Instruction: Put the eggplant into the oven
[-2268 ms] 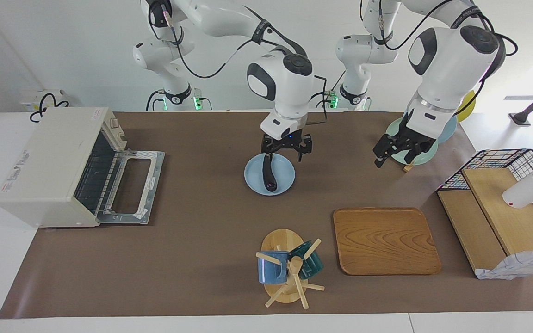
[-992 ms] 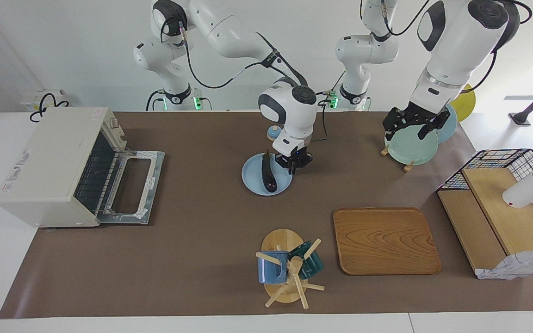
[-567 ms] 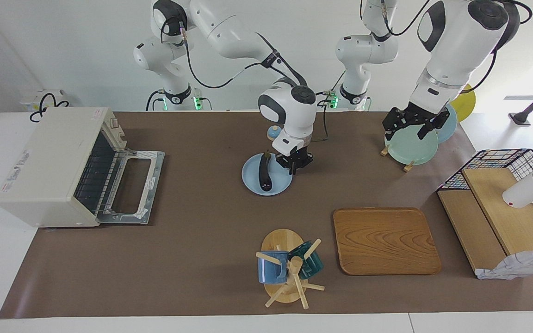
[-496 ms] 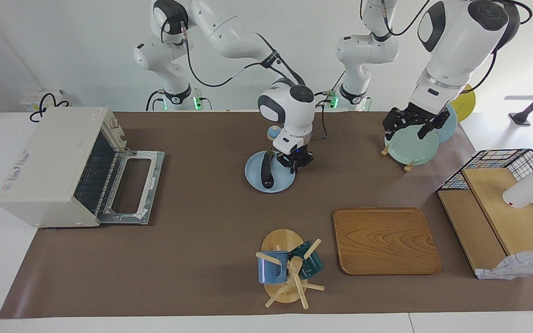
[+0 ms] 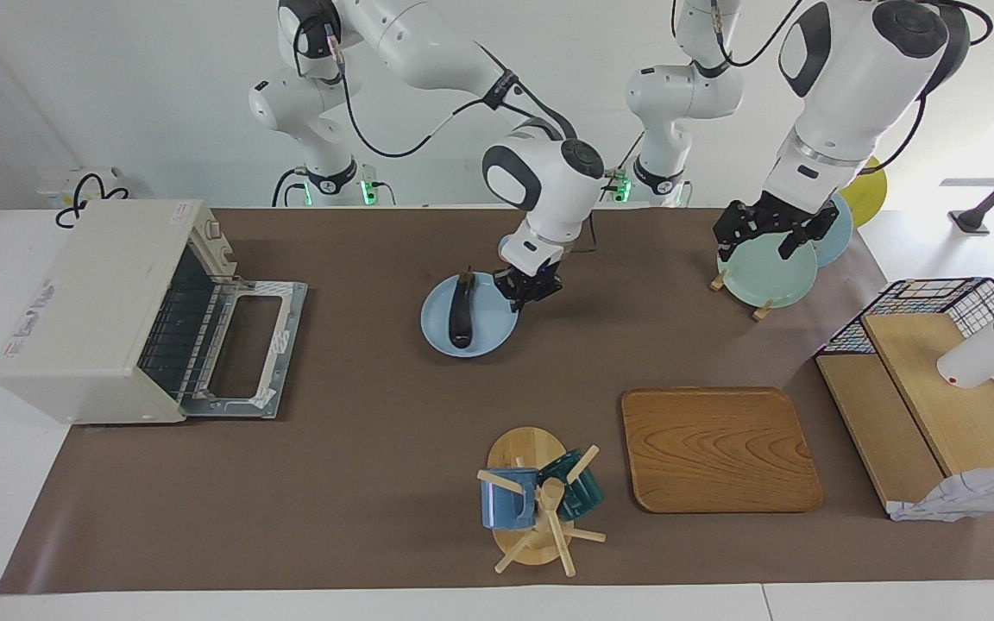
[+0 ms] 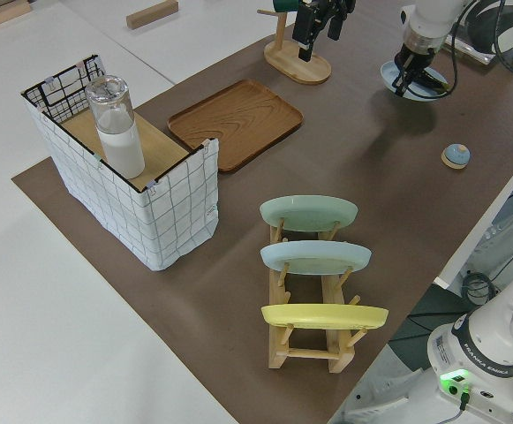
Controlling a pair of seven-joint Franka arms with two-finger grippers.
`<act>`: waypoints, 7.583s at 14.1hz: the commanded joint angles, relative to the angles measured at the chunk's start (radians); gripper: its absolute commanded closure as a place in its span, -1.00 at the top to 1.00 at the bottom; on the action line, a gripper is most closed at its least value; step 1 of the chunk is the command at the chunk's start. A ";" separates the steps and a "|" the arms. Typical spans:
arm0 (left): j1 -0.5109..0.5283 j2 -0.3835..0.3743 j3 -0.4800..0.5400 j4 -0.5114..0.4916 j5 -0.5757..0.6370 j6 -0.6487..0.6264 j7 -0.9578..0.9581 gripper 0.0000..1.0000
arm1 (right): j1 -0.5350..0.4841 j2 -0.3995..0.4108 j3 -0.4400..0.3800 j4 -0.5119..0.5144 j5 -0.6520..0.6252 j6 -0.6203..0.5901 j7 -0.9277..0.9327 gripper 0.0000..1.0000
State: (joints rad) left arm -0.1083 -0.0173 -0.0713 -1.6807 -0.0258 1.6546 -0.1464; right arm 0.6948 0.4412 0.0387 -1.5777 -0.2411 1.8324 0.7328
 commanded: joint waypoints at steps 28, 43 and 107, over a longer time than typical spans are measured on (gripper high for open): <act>0.016 -0.020 -0.002 -0.005 0.004 -0.002 0.011 1.00 | -0.807 -0.369 0.012 -0.545 -0.011 0.171 -0.693 -0.43; 0.016 -0.020 -0.002 -0.005 0.004 -0.004 0.011 1.00 | -0.610 -0.325 0.017 -0.513 0.065 0.267 -0.561 -1.00; 0.016 -0.020 -0.002 -0.005 0.004 -0.004 0.011 1.00 | -0.750 -0.438 -0.016 -0.045 0.224 -0.324 -0.831 1.00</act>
State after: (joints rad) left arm -0.1007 -0.0212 -0.0686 -1.6799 -0.0258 1.6547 -0.1464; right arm -0.0681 0.0320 0.0440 -1.6098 -0.0237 1.5312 -0.1082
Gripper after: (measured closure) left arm 0.000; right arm 0.000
